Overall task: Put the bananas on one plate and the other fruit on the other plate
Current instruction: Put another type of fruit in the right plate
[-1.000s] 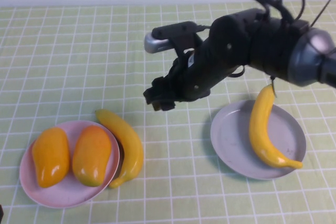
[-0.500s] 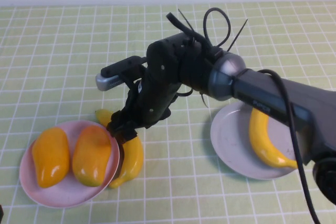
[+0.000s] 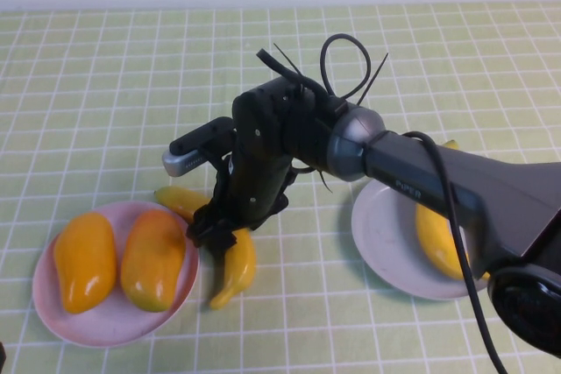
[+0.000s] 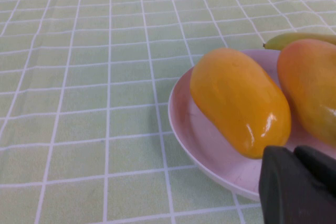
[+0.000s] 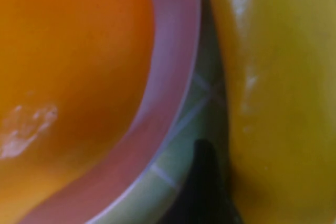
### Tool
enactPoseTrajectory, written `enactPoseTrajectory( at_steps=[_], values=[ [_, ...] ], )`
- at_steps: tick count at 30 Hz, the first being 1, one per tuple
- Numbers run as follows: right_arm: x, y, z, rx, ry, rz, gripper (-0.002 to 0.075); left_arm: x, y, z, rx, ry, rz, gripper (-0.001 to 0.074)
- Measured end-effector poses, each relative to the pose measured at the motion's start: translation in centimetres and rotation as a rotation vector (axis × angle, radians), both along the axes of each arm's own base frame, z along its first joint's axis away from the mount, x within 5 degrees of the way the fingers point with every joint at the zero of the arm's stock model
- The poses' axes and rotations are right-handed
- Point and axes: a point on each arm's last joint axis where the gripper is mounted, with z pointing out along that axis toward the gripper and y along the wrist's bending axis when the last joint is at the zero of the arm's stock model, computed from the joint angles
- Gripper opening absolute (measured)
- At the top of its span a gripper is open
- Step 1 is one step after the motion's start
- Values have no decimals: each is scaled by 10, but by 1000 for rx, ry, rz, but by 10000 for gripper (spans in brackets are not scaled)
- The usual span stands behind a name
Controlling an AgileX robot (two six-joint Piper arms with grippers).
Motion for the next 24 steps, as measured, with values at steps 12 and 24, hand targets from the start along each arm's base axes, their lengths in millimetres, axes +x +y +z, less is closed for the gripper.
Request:
enactPoseTrajectory(
  at_steps=[12,24],
  values=[
    [-3,-12,26,-14,10,-65,325,0,0,0,0,0,0,4],
    [8,-100,106,-68,-87,-434,325,0,0,0,0,0,0,4]
  ],
)
